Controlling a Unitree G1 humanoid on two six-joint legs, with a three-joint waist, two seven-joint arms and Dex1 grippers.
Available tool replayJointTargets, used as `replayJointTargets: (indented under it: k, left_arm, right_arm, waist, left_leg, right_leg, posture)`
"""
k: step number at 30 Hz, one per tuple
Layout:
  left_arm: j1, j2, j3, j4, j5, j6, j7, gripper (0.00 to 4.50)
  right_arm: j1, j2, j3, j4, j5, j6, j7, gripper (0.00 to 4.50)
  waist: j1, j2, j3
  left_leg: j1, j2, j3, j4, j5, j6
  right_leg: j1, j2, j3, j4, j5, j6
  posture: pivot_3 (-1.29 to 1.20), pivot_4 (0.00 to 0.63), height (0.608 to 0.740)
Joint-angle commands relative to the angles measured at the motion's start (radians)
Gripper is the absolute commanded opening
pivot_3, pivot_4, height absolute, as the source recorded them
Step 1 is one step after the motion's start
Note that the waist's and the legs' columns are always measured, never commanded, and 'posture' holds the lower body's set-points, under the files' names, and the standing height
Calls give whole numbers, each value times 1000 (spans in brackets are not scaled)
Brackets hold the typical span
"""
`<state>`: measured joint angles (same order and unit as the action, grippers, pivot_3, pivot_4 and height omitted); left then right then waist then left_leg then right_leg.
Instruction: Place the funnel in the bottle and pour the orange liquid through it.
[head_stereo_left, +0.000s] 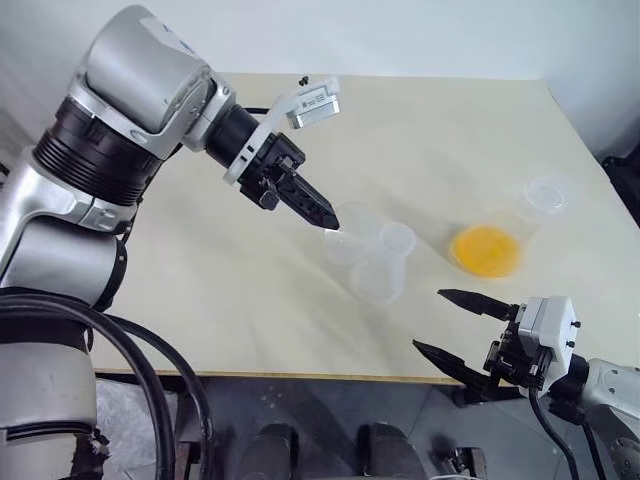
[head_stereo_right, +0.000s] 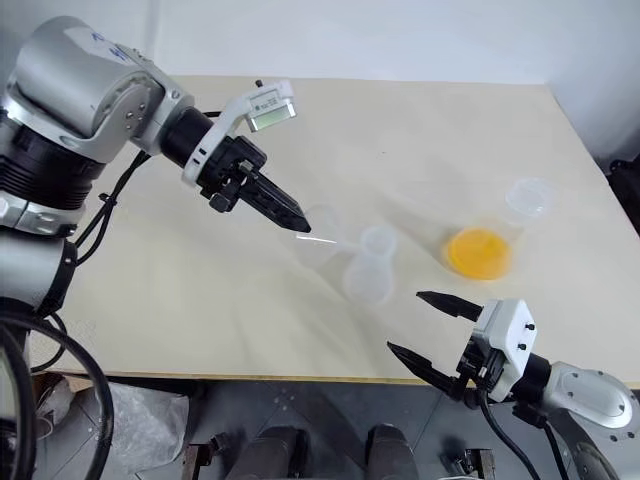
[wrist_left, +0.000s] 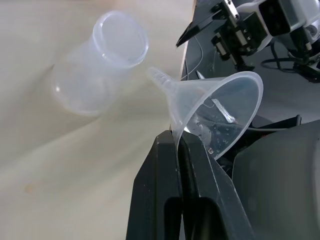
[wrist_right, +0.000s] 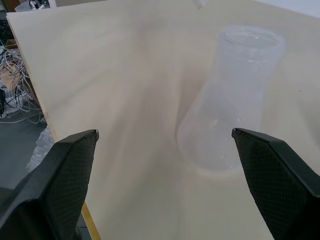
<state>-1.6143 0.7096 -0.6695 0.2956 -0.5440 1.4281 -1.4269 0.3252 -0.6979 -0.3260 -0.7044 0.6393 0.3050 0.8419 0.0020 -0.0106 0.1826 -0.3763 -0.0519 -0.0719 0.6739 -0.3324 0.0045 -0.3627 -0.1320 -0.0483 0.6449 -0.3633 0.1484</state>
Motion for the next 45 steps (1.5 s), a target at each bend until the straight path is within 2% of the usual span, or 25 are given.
replayJointTargets:
  k: [1,8,17,19,21,28,31,35,45]
  left_arm:
    - [-23,-17,47,34,18,-12,19,67]
    - [-30,-50,97,79,9,39,58,67]
    - [-17,2,89,-25,-90,182,60,67]
    - [-100,-147,68,187,-19,88,77,67]
    - [-152,-238,54,331,31,20,76,67]
    - [-177,-310,17,500,140,-103,13,67]
    - [-188,-317,36,547,177,-141,0,67]
    - [-194,-306,75,558,199,-150,-12,67]
    - [-181,-250,53,458,178,-42,-121,67]
  right_arm:
    - [15,6,-21,-35,9,-23,3,4500]
    - [-22,-9,-18,-4,8,-22,18,4500]
    - [-53,-12,-12,16,-2,-19,35,4500]
    - [-40,-8,-18,7,-2,-19,34,4500]
    - [-20,-2,-22,-5,-4,-21,30,4500]
    - [12,12,-21,-32,-10,-24,5,4500]
    - [19,11,-26,-36,-8,-23,1,4500]
    - [8,3,-32,-23,-3,-20,3,4500]
    - [-43,-12,-22,11,-7,-14,25,4500]
  waist:
    - [-1,0,0]
    - [-3,0,0]
    - [-2,0,0]
    - [11,0,0]
    - [26,0,0]
    - [0,0,0]
    - [-4,0,0]
    - [-3,0,0]
    - [-2,0,0]
  left_leg:
    - [0,0,0,0,0,0]
    - [0,1,0,0,0,0]
    - [0,0,0,0,0,0]
    - [0,0,0,1,0,0]
    - [-1,-2,-3,5,0,1]
    - [-3,-6,1,3,-2,4]
    - [-11,-5,1,8,-1,2]
    - [-11,-5,0,8,-1,2]
    - [-11,-4,-1,8,-1,2]
  right_leg:
    - [0,0,0,0,0,0]
    - [-1,1,0,1,0,0]
    - [-1,0,0,1,0,0]
    - [0,0,0,1,0,0]
    - [2,1,-1,0,0,0]
    - [-4,0,1,2,0,2]
    - [-12,0,2,7,0,2]
    - [-13,-1,2,9,0,2]
    - [-13,-2,2,10,0,2]
  posture:
    - [0,150,740]
    - [0,150,740]
    - [0,150,740]
    - [0,150,740]
    - [0,150,740]
    - [0,150,740]
    - [0,150,740]
    - [0,150,740]
    - [0,150,740]
